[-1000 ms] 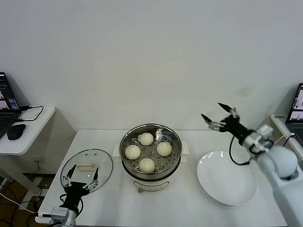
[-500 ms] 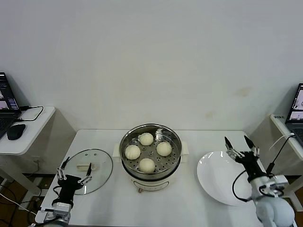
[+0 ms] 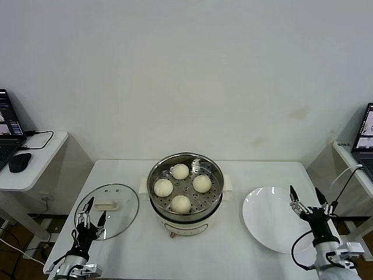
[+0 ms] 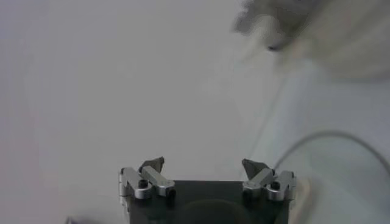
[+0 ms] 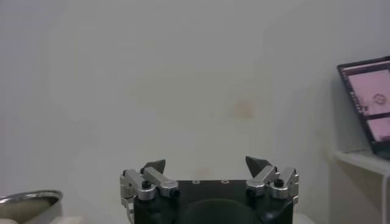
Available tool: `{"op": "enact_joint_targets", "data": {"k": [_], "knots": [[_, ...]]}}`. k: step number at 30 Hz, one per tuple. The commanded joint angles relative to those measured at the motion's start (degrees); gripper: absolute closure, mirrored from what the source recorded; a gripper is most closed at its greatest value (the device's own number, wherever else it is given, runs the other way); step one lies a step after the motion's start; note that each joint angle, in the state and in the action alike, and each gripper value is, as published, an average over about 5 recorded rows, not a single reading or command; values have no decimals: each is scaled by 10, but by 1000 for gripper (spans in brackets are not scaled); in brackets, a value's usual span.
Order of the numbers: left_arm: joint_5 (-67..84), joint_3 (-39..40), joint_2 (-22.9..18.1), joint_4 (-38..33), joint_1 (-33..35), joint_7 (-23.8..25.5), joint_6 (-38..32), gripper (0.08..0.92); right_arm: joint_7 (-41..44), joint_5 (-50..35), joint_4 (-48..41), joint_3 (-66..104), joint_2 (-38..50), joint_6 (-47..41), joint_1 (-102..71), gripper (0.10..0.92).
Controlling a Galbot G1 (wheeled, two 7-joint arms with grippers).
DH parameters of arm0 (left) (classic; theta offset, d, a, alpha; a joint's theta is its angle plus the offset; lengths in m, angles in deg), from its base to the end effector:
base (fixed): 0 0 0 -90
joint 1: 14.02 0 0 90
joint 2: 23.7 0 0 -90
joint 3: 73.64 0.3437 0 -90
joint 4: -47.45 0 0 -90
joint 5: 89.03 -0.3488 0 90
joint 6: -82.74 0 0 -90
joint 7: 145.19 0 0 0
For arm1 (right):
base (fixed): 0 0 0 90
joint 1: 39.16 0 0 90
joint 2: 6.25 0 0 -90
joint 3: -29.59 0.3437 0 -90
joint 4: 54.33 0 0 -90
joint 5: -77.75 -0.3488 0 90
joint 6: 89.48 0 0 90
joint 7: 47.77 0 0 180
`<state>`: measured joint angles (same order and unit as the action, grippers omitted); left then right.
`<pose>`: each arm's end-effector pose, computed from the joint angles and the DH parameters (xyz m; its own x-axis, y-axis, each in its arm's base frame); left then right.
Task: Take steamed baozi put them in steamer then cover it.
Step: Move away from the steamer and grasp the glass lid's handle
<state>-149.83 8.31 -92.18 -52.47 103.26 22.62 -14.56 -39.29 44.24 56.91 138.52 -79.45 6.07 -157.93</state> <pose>0.1895 0.1488 -0.3747 -0.9987 0.0358 0.0371 0.0413 0.1247 0.9913 0.1841 -0.1638 -0.3037 -0.9954 0.0568 -0.0770 0.0433 0.9850 0.1669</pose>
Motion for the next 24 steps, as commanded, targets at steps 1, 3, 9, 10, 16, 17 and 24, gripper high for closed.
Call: {"op": "enact_joint_targets", "data": {"k": [1, 3, 9, 10, 16, 17, 24], "knots": [[-139, 24, 44, 106, -43, -48, 6, 177, -2, 10, 6, 11, -24, 10, -24, 203], [-133, 25, 47, 112, -47, -32, 16, 177, -2, 12, 4, 12, -24, 11, -24, 203], [-119, 31, 42, 117, -66, -4, 49, 177, 0, 18, -1, 12, -28, 13, -22, 203], [-119, 32, 40, 118, -70, -1, 54, 177, 0, 18, -2, 12, -30, 13, -22, 203], [-112, 40, 33, 123, -95, 11, 81, 177, 3, 21, -5, 11, -35, 13, -19, 203], [-110, 40, 32, 124, -99, 11, 83, 177, 3, 21, -6, 12, -36, 14, -18, 203], [-106, 46, 31, 139, -122, 16, 85, 177, 4, 27, -12, 12, -40, 17, -16, 203]]}}
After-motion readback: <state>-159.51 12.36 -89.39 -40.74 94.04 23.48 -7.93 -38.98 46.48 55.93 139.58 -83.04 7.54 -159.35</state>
